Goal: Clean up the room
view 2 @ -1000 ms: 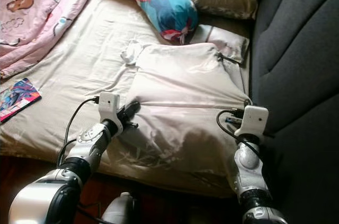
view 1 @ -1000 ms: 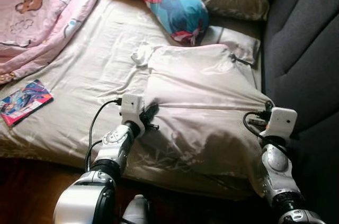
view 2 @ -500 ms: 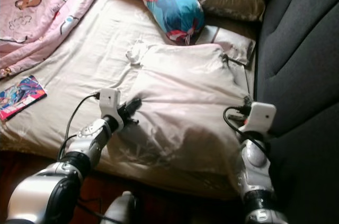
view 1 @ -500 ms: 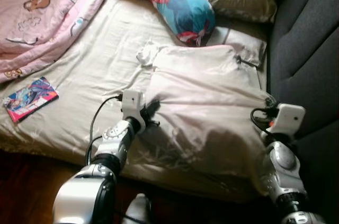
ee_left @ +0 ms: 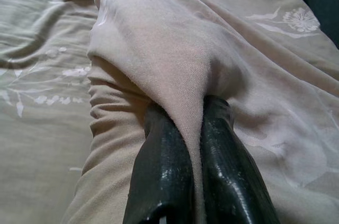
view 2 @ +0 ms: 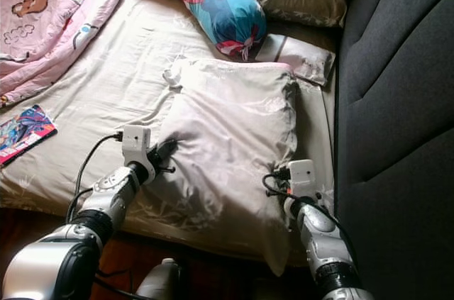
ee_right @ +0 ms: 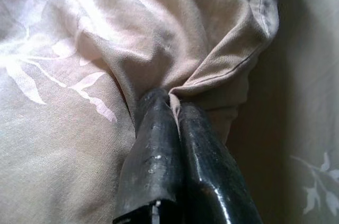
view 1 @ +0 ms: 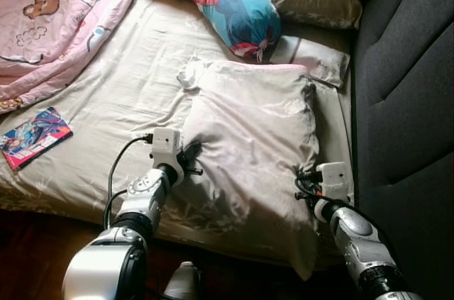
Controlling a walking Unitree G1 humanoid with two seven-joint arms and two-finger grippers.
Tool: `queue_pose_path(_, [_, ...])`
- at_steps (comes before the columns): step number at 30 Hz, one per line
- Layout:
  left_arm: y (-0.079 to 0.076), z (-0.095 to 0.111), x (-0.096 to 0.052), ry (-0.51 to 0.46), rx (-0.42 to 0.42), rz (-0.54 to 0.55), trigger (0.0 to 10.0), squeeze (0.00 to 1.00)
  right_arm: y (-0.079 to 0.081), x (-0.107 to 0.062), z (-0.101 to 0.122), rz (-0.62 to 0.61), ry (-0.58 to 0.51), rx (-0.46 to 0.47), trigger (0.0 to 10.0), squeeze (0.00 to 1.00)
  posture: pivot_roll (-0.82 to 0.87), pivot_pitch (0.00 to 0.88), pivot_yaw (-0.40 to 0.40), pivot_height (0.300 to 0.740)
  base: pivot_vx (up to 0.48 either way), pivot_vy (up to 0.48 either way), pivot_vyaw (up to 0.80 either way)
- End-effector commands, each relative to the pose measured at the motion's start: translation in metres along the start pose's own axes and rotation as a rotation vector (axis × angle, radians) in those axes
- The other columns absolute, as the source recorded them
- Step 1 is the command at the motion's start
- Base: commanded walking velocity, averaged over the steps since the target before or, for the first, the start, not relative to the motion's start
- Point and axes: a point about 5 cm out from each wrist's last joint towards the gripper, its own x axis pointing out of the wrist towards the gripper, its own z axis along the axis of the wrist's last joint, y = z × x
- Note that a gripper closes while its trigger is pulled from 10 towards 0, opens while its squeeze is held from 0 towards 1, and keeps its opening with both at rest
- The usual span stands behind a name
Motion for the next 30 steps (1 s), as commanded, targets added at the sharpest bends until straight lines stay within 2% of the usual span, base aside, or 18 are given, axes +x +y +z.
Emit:
queue_pose_path(1, [0.0,-0.002,-0.002,-0.011,0.009,-0.008,10.0,0.0,0.003,0.001,-0.007,-0.013,0.028,0.017,10.0,1.0,-0.13,0.2,0.013,0.74,0.0,0.0,0.0])
queue_pose_path(4, [0.002,-0.004,-0.004,-0.002,0.011,-0.001,10.0,0.0,-0.006,0.0,-0.008,-0.091,0.046,0.031,10.0,1.0,-0.13,0.203,0.017,0.74,0.0,0.0,0.0])
queue_pose_path(8, [0.005,-0.009,-0.007,0.018,0.016,0.008,10.0,0.0,-0.011,0.0,-0.01,-0.121,0.065,0.038,10.0,1.0,-0.13,0.206,0.021,0.74,0.0,0.0,0.0])
queue_pose_path(12, [0.009,-0.026,-0.015,0.089,0.037,0.02,10.0,0.0,-0.009,0.0,-0.016,-0.131,0.091,0.039,10.0,1.0,-0.13,0.214,0.029,0.74,0.0,0.0,0.0])
queue_pose_path(13, [0.011,-0.036,-0.02,0.135,0.061,0.028,10.0,0.0,-0.008,0.0,-0.018,-0.135,0.095,0.038,10.0,1.0,-0.12,0.217,0.033,0.74,0.0,0.0,0.0])
queue_pose_path(17, [0.014,-0.053,-0.028,0.23,0.097,0.06,10.0,0.0,-0.008,0.0,-0.02,-0.142,0.098,0.038,10.0,1.0,-0.12,0.223,0.037,0.74,0.0,0.0,0.0])
queue_pose_path(19, [0.015,-0.066,-0.034,0.282,0.097,0.069,10.0,0.0,-0.007,-0.001,-0.022,-0.148,0.1,0.038,10.0,1.0,-0.12,0.227,0.038,0.74,0.0,0.0,0.0])
queue_pose_path(25, [0.016,-0.079,-0.042,0.346,0.119,0.096,10.0,0.0,-0.007,-0.002,-0.025,-0.155,0.1,0.039,10.0,1.0,-0.12,0.232,0.039,0.74,0.0,0.0,0.0])
queue_pose_path(30, [0.015,-0.082,-0.043,0.361,0.133,0.103,10.0,0.0,-0.005,-0.002,-0.027,-0.15,0.104,0.044,10.0,1.0,-0.12,0.233,0.038,0.74,0.0,0.0,0.0])
